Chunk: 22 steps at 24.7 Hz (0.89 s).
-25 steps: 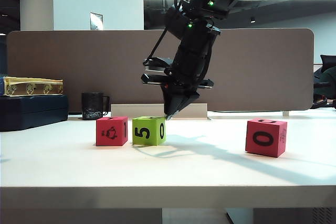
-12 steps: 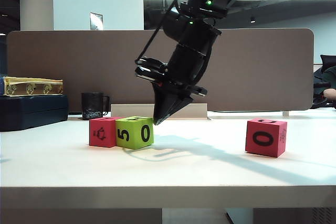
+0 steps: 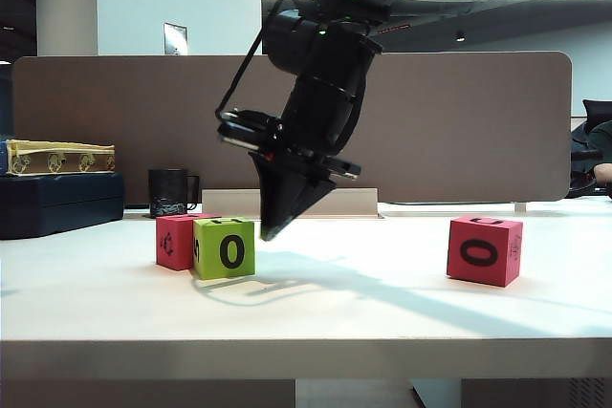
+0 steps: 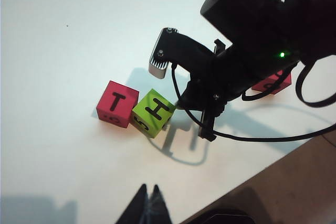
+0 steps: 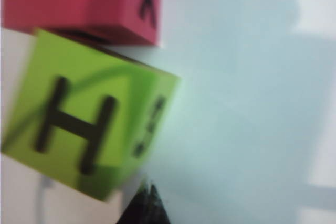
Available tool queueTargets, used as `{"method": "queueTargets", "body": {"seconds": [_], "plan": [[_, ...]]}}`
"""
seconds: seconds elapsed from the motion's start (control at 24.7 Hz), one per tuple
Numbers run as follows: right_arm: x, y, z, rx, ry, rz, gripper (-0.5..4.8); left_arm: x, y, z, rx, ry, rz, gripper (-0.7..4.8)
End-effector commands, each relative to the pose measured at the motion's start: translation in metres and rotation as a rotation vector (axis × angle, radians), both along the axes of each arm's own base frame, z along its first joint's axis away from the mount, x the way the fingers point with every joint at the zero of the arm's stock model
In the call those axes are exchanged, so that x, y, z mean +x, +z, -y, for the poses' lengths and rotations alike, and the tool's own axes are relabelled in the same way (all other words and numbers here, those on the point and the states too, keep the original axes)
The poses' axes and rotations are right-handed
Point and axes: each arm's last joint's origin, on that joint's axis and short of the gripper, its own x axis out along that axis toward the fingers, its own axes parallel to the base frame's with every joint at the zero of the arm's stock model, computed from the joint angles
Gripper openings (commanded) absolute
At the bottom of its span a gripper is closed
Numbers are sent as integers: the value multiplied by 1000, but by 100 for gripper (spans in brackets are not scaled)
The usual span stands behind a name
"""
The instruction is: Select the appropriate blocks from the scattered letter blocks on the table and arrange them in a row to spell out "THU".
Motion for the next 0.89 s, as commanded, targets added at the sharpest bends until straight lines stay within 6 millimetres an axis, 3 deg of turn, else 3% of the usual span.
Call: {"method": "queueTargets", "body": {"seconds": [0.04,0.28,0.89], "plan": [[0,11,1,-79,-37,70,-1,-1,1,0,-5,-3,9,-6],[5,28,-1,-53,-44,123,-1,-1,1,0,-4,-3,6,-6],[-4,21,-15,-12,16,74,-2,-1,1,0,-3,-4,3,-6]]}}
